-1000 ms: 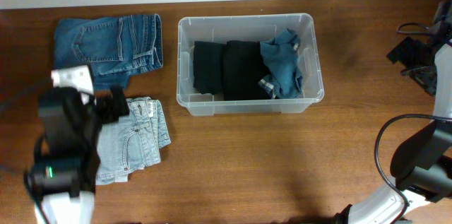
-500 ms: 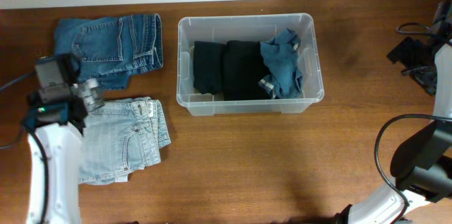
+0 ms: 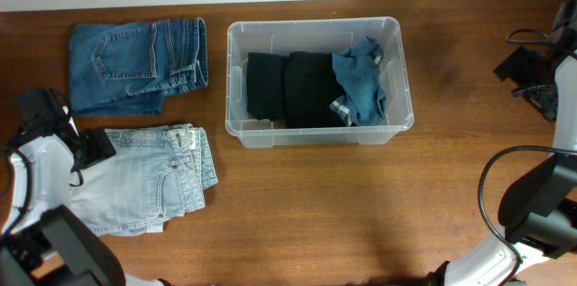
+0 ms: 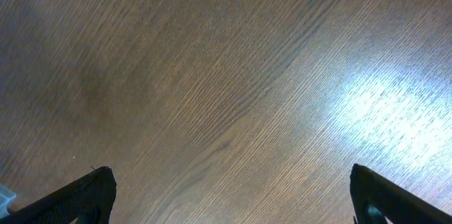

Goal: Pack container
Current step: 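Lower the left gripper onto the light-grey jeans and grasp its edge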

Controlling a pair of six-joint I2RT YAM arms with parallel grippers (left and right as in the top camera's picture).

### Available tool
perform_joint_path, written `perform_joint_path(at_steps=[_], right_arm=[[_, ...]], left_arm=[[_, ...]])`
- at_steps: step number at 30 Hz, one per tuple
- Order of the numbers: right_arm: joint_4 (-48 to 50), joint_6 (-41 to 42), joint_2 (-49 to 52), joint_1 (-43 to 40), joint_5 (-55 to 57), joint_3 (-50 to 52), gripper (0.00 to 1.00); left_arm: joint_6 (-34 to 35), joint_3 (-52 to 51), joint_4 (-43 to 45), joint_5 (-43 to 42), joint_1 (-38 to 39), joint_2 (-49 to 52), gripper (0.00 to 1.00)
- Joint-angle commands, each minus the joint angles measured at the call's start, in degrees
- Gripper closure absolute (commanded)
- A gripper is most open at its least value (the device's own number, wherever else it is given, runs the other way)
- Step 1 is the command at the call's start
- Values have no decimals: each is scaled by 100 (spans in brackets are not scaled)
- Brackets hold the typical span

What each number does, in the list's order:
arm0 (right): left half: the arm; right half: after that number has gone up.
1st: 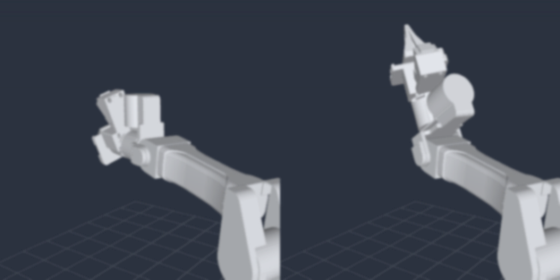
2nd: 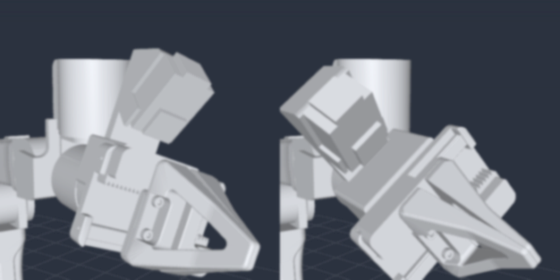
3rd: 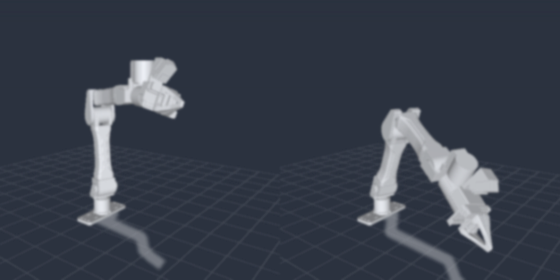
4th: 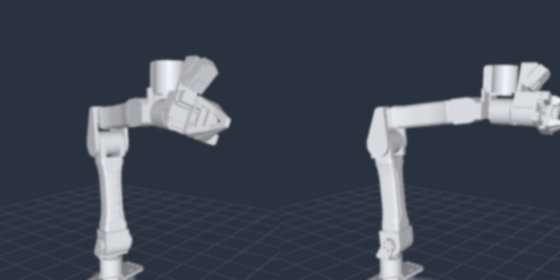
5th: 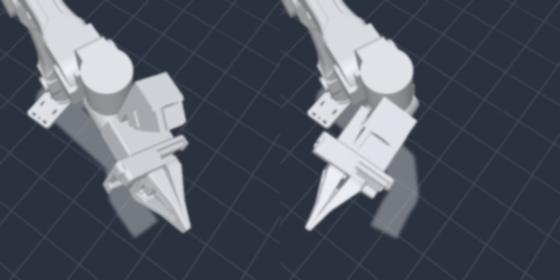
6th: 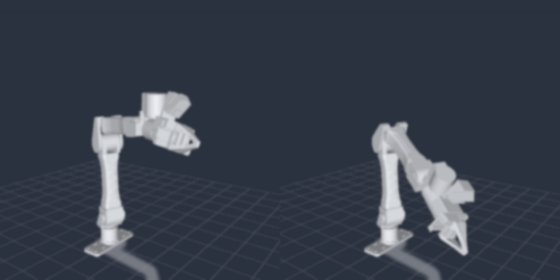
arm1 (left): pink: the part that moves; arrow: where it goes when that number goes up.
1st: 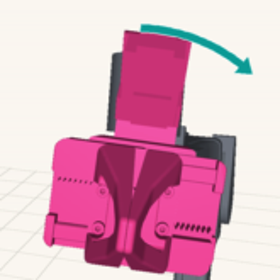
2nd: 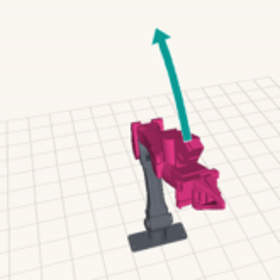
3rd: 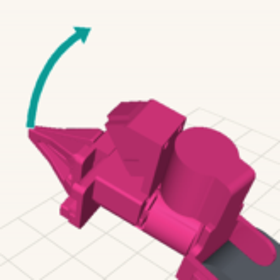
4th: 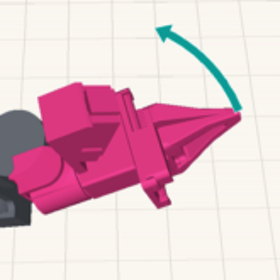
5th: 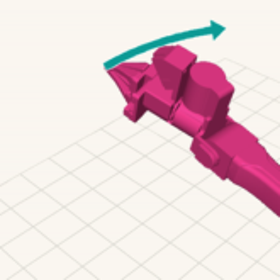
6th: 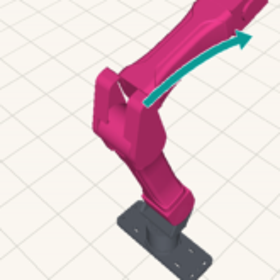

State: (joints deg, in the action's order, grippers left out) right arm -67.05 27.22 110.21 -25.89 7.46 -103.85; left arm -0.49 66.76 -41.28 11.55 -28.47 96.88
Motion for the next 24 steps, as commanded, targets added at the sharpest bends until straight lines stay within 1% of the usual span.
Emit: perform_joint_path(at_steps=[1,7,11,16,19,24], right_arm=[[2,72,-9,-11,70,31,2],[2,72,-9,-11,70,31,2],[2,72,-9,-11,70,31,2],[2,72,-9,-11,70,31,2],[2,72,-9,-11,70,31,2],[2,72,-9,-11,70,31,2]], left_arm=[[-111,94,35,-501,-203,380,1],[-420,90,7,-1084,-529,765,1],[-448,90,-20,-1139,-717,920,1],[-658,87,28,-1176,-885,990,1],[-824,87,129,-1244,-909,1005,1],[-826,83,223,-1252,-909,1222,2]])
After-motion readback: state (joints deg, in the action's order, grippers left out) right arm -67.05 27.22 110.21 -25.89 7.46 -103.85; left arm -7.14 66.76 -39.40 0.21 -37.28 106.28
